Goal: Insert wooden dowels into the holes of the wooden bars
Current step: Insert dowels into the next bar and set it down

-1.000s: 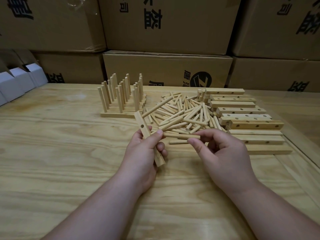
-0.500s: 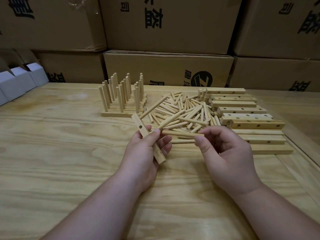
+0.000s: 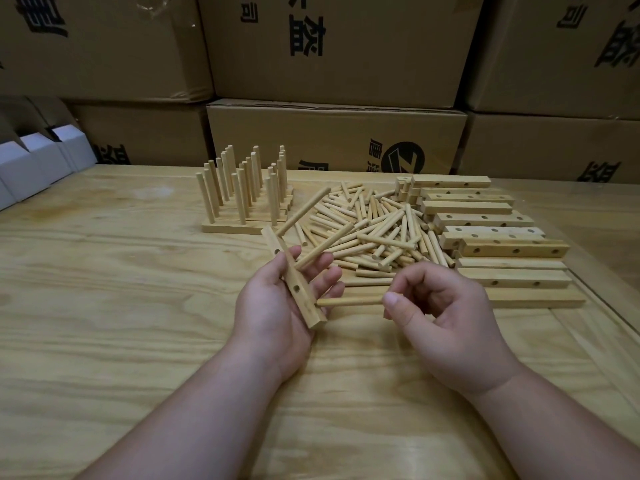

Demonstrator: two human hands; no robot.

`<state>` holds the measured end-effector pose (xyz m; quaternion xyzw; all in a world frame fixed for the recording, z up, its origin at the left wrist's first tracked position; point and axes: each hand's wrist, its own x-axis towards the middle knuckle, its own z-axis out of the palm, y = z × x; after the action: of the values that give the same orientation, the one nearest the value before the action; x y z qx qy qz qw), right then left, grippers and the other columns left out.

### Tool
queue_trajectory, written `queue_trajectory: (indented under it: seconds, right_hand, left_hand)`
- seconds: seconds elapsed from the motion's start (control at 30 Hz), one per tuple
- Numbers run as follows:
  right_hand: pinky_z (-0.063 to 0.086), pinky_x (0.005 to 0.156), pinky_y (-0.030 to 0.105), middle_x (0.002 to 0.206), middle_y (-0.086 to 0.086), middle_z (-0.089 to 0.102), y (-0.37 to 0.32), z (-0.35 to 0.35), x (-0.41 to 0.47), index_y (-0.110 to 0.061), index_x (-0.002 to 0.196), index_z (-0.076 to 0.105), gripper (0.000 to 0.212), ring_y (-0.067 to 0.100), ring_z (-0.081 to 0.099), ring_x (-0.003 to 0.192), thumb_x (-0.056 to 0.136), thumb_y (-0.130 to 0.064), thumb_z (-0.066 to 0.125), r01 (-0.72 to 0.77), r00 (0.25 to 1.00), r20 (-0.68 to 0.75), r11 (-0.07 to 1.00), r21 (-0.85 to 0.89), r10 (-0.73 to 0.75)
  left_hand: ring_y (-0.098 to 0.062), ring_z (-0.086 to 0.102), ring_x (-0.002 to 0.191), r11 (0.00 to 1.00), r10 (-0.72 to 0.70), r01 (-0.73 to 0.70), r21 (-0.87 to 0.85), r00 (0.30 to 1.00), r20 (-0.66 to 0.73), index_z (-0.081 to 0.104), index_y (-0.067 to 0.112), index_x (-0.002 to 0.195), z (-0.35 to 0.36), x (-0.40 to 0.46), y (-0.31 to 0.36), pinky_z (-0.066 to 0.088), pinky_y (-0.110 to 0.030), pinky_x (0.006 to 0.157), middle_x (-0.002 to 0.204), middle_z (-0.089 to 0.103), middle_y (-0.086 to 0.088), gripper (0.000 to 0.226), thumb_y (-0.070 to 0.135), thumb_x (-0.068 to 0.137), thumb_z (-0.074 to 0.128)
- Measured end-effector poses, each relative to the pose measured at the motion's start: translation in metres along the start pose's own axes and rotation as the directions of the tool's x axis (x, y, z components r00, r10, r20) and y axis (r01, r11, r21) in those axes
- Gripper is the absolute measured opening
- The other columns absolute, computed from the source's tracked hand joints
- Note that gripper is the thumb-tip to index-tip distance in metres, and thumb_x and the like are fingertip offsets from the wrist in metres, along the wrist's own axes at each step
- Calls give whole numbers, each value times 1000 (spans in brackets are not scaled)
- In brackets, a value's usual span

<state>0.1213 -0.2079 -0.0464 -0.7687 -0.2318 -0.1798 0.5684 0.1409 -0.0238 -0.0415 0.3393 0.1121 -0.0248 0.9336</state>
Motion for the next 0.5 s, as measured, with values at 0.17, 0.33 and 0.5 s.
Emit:
queue_trajectory:
  seconds: [0.17,0.33,0.5]
  right_hand:
    - [49,57,39,67,11,62,-3,-1,0,-9,77,66,6,26,57,63,79,-13,69,-9,999,52,1000,20,7]
    - [48,55,39,66,13,61,-5,-1,-1,-8,77,66,6,28,56,62,79,-13,70,-2,996,85,999,41,-2]
    - [51,56,32,68,4,67,-2,0,0,-15,82,71,3,21,61,63,84,-13,70,-20,996,88,1000,4,20]
  left_hand:
    - [-27,74,67,1000,5,-6,30,1000,10,61,15,118,-1,-1,0,64,-41,66,90,77,-16,28,31,105,42]
    - [-29,77,78,996,47,-47,69,999,2,60,17,121,0,1,-3,61,-42,75,88,77,-16,30,31,106,39]
    - [-30,76,81,994,60,-60,94,998,4,60,16,124,-1,1,-3,60,-41,76,90,77,-16,32,31,106,39]
